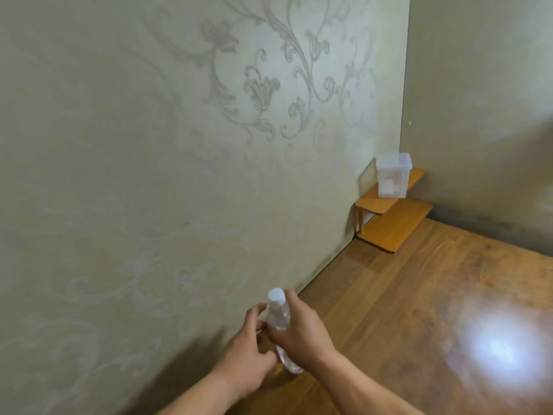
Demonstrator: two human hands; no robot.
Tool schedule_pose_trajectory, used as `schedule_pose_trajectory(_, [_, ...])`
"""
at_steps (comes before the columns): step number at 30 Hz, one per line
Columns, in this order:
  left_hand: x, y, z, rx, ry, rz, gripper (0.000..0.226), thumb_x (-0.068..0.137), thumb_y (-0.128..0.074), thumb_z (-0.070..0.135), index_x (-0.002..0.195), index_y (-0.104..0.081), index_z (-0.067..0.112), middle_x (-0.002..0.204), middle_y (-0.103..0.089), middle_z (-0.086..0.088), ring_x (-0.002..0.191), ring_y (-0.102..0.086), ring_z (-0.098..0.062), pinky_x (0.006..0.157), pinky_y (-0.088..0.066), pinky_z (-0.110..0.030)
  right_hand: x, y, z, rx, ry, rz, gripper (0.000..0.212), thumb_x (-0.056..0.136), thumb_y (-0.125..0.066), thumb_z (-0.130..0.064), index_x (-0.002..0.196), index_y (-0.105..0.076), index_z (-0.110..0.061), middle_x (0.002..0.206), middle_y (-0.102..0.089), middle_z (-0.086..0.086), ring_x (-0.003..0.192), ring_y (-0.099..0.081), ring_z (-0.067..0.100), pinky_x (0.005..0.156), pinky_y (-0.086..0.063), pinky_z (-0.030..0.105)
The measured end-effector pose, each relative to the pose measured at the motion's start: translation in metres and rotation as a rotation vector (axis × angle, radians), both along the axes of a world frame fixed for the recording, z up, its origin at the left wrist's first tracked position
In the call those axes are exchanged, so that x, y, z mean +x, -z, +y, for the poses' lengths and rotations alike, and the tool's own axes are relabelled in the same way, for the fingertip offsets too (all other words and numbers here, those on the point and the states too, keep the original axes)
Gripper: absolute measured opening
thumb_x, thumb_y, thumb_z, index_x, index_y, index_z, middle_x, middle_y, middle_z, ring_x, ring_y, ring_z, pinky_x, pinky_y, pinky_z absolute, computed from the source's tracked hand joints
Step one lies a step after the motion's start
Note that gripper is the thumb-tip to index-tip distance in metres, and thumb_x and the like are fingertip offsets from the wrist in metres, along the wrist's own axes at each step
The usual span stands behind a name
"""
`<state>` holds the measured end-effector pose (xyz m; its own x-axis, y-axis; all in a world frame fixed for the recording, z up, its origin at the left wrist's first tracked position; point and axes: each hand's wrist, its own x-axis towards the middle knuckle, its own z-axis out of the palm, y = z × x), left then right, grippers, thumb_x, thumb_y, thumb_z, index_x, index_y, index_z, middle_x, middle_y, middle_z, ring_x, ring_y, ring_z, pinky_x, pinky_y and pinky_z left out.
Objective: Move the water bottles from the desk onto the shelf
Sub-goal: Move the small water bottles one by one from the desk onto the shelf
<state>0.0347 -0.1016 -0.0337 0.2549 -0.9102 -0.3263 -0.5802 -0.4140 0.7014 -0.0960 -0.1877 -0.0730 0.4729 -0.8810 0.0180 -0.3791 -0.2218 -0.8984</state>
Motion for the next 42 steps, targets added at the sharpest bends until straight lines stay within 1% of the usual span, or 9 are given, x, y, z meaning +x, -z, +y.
schedule_pose_trajectory(7, [0.004, -0.023, 0.132, -0.116, -0.113, 0.102, 0.101, 0.054, -0.073, 0.051, 0.143, -0.026, 0.062, 0.116, -0.066, 0.038, 0.111, -0.067, 0.007, 0.1, -0.054, -0.023, 0.007, -0.066, 0.137, -0.012, -0.111, 0.044, 0.031, 0.077, -0.072, -0.044, 0.093, -0.047, -0.048, 0.09, -0.068, -0.013, 0.079, -0.063, 0.003, 0.063, -0.044, 0.019])
schedule_pose_trajectory(10, [0.061, 0.102, 0.18, -0.391, -0.352, 0.165, 0.091, 0.056, -0.079, 0.082, 0.138, -0.045, 0.062, 0.111, -0.06, 0.041, 0.113, -0.063, 0.0, 0.073, -0.047, -0.021, 0.026, -0.097, 0.215, 0.011, -0.118, 0.026, 0.027, 0.081, -0.075, -0.035, 0.096, -0.052, -0.035, 0.091, -0.071, -0.01, 0.078, -0.065, 0.003, 0.065, -0.048, 0.017])
schedule_pose_trajectory(11, [0.071, 0.115, 0.199, -0.488, -0.366, 0.201, 0.102, 0.049, -0.076, 0.092, 0.141, -0.041, 0.066, 0.112, -0.055, 0.044, 0.119, -0.06, -0.009, 0.097, -0.032, -0.044, 0.035, -0.105, 0.241, 0.013, -0.118, 0.022, 0.027, 0.081, -0.075, -0.032, 0.096, -0.053, -0.034, 0.09, -0.07, -0.01, 0.077, -0.065, 0.003, 0.065, -0.05, 0.018])
schedule_pose_trajectory(12, [0.082, 0.103, 0.228, -0.504, -0.277, 0.199, 0.101, 0.05, -0.081, 0.085, 0.14, -0.04, 0.066, 0.113, -0.054, 0.047, 0.125, -0.061, -0.017, 0.037, -0.015, -0.039, 0.046, -0.111, 0.267, 0.01, -0.12, 0.025, 0.029, 0.079, -0.076, -0.033, 0.096, -0.053, -0.035, 0.09, -0.07, -0.011, 0.078, -0.066, 0.004, 0.067, -0.052, 0.02])
schedule_pose_trajectory(13, [0.084, 0.057, 0.266, -0.435, -0.186, 0.198, 0.086, 0.061, -0.088, 0.065, 0.136, -0.046, 0.06, 0.112, -0.059, 0.048, 0.122, -0.065, -0.005, 0.06, -0.027, -0.003, 0.058, -0.115, 0.291, 0.005, -0.122, 0.035, 0.032, 0.077, -0.077, -0.035, 0.097, -0.053, -0.037, 0.092, -0.071, -0.012, 0.08, -0.067, 0.005, 0.069, -0.054, 0.024])
schedule_pose_trajectory(16, [0.097, -0.057, 0.354, -0.319, -0.203, 0.228, 0.058, 0.078, -0.087, 0.022, 0.123, -0.056, 0.044, 0.11, -0.073, 0.032, 0.104, -0.068, 0.012, 0.078, -0.052, -0.006, 0.1, -0.127, 0.36, 0.01, -0.141, 0.05, 0.038, 0.075, -0.081, -0.038, 0.103, -0.056, -0.034, 0.096, -0.074, -0.01, 0.085, -0.072, 0.009, 0.075, -0.061, 0.04])
schedule_pose_trajectory(23, [0.211, -0.076, 0.509, -0.353, -0.325, 0.129, 0.063, 0.072, -0.08, 0.039, 0.128, -0.053, 0.05, 0.117, -0.073, 0.028, 0.104, -0.069, 0.01, 0.094, -0.06, -0.036, 0.226, -0.149, 0.487, -0.06, -0.346, 0.099, 0.048, 0.079, -0.085, -0.036, 0.113, -0.053, -0.044, 0.097, -0.075, -0.017, 0.086, -0.071, -0.001, 0.071, -0.059, 0.032])
schedule_pose_trajectory(31, [0.33, -0.099, 0.616, -0.539, -0.682, 0.109, 0.059, 0.085, -0.087, 0.047, 0.133, -0.053, 0.043, 0.118, -0.072, 0.023, 0.104, -0.066, 0.015, 0.087, -0.056, -0.019, 0.346, -0.156, 0.559, -0.034, -0.652, 0.067, 0.061, 0.104, -0.062, -0.042, 0.157, -0.032, -0.042, 0.147, -0.061, -0.014, 0.134, -0.06, 0.003, 0.109, -0.049, 0.032])
schedule_pose_trajectory(42, [0.449, -0.098, 0.593, -0.498, -0.839, -0.077, 0.067, 0.078, -0.085, 0.037, 0.134, -0.051, 0.028, 0.114, -0.072, 0.01, 0.103, -0.07, -0.013, 0.085, -0.056, -0.031, 0.519, -0.102, 0.57, -0.23, -0.499, 0.386, 0.042, 0.097, -0.068, -0.03, 0.131, -0.048, -0.016, 0.121, -0.063, 0.004, 0.082, -0.056, 0.012, 0.06, -0.036, 0.017])
